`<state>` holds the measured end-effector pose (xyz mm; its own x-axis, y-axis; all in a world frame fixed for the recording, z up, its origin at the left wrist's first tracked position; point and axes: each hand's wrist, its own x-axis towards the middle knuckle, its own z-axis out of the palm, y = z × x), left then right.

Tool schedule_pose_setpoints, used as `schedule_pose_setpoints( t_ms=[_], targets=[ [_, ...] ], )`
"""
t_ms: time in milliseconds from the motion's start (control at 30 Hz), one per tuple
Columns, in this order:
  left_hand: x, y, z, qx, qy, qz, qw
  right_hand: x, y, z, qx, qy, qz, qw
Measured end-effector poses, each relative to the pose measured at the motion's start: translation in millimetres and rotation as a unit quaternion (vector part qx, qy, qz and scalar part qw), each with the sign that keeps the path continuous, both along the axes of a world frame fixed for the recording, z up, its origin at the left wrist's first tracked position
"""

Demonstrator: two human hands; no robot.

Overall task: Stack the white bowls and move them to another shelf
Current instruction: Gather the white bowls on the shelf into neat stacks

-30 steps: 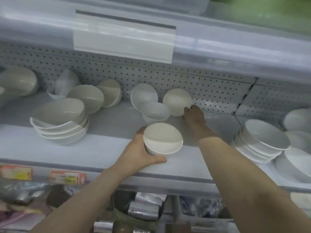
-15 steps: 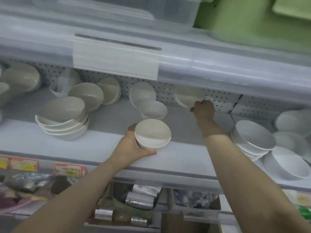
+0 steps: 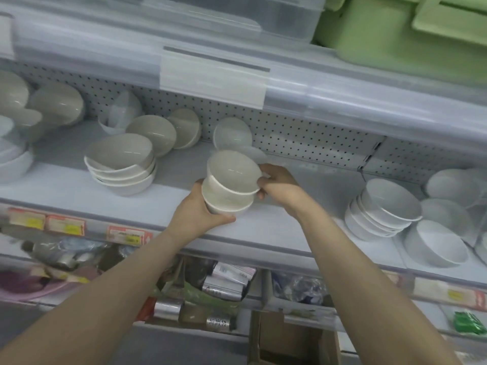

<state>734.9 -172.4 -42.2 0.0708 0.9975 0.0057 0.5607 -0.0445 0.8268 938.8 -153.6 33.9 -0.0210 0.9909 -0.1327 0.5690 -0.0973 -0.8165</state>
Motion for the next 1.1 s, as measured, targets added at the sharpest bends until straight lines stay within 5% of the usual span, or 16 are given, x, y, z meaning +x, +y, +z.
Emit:
schedule_pose_setpoints(
  t_ms=[467,667,800,1000,1100],
  targets=[
    [-36.3,-5.0,4.6,0.012,0.030,0.045,0.998,-41.9,13.8,-13.5,0.002,-0.104,0.089,0.991],
    [-38.2,-3.3,1.7,0.003,0.024,0.034,0.999,-1.4,45.6,-38.4,0.075,-0.103,-0.176,0.976],
    [-38.5,-3.3,0.6,0.008,0.020,0.036,0.999,9.8,64.7,-50.9,-0.026,-0.118,-0.158,0.980],
    [-38.0,-3.9,-2.8,0.010,0.025,0.043,0.999,5.2,78.6,-58.3,-0.041,0.038,-0.147,0.988],
    [-38.0,-3.7,-3.7,0.010,0.032,0.046,0.998,3.1,84.6,-53.9,-0.058,0.017,-0.155,0.986]
  ],
)
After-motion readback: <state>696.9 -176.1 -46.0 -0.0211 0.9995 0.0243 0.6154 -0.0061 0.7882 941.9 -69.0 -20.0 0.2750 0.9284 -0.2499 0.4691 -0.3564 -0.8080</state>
